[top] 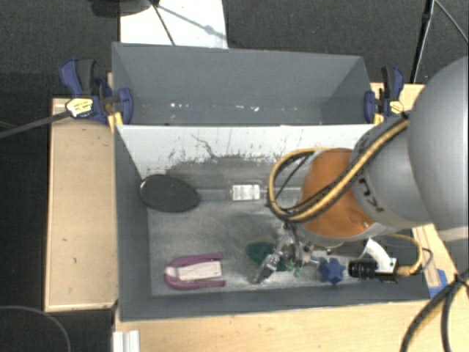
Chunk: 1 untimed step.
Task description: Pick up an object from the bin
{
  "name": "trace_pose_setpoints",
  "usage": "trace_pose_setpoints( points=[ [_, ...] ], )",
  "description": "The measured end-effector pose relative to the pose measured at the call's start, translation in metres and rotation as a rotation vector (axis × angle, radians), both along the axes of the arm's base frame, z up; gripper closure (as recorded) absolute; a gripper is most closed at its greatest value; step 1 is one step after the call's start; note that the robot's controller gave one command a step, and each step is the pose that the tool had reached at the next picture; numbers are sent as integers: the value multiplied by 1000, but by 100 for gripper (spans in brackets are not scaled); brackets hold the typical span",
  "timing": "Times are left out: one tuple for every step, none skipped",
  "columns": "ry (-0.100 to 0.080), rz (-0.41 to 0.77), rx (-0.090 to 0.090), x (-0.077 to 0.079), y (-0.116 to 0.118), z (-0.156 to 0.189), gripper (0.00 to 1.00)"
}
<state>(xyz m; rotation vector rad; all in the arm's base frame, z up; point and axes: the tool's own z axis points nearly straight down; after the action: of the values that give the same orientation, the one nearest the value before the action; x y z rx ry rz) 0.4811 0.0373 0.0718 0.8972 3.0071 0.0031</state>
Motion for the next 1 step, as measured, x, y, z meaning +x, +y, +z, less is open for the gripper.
trace_pose_setpoints(
  points=[
    [1, -300, 2, 7, 10, 0, 0]
  ],
)
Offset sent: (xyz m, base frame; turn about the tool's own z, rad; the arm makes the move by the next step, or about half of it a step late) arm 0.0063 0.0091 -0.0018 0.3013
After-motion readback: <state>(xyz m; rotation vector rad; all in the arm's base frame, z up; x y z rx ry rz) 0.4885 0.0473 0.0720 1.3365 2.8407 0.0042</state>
